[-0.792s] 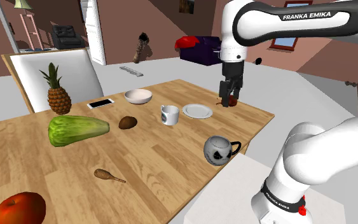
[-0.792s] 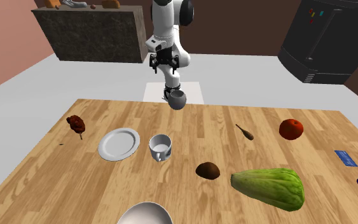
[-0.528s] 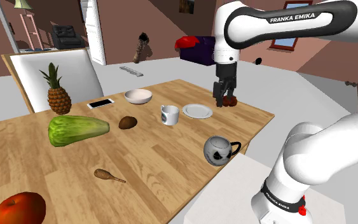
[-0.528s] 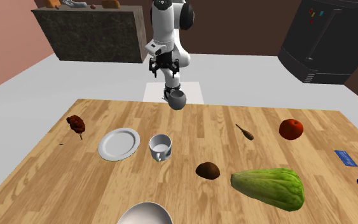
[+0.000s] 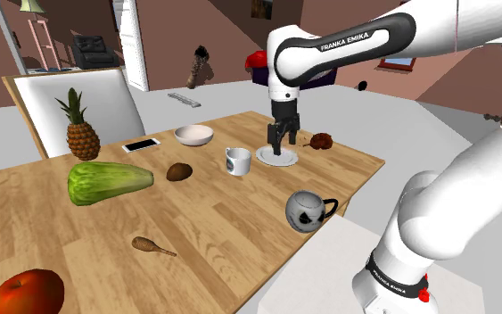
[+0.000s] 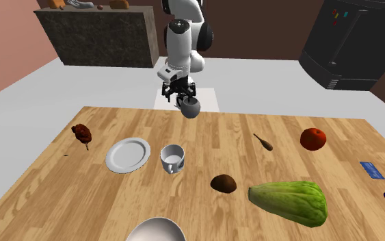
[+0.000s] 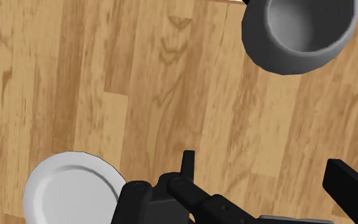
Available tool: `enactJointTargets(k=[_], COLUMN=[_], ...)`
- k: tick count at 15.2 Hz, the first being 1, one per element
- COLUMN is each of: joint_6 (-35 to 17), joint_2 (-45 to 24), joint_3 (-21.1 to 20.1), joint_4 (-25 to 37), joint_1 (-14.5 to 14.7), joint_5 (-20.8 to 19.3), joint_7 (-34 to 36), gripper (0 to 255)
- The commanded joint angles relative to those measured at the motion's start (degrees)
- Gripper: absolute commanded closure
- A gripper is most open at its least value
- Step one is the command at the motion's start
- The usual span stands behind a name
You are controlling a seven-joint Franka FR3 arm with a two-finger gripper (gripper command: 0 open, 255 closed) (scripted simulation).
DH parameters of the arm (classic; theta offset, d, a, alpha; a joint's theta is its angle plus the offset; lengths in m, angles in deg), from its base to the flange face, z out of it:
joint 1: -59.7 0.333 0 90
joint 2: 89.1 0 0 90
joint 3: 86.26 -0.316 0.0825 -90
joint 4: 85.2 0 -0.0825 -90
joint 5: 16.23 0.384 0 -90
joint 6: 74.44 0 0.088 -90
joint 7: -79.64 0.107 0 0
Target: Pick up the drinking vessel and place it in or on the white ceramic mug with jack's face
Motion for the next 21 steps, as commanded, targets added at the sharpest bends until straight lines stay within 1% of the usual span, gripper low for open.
enactJointTargets(k=[1,5,9,13,17,18,21], joint_6=[-2.52,-6.18,-8.68,-10.01,-10.14,-10.09,-12.23], joint_2=[-4.85,-13.69,-22.49,-31.32,-40.32,-41.15,-41.70], joint_3=[0.19,0.05,-0.17,-0.46,-0.79,-0.83,-0.78], joint_4=[2.58,8.12,14.79,22.66,31.89,32.79,31.21], joint_1=[0.13,0.55,0.89,1.14,1.34,1.35,1.26], joint_5=[-0.04,0.20,0.44,0.64,0.77,0.78,0.74], joint_7=[-0.48,-0.85,-1.26,-1.67,-2.08,-2.12,-2.09], gripper=[0,0,0,0,0,0,0])
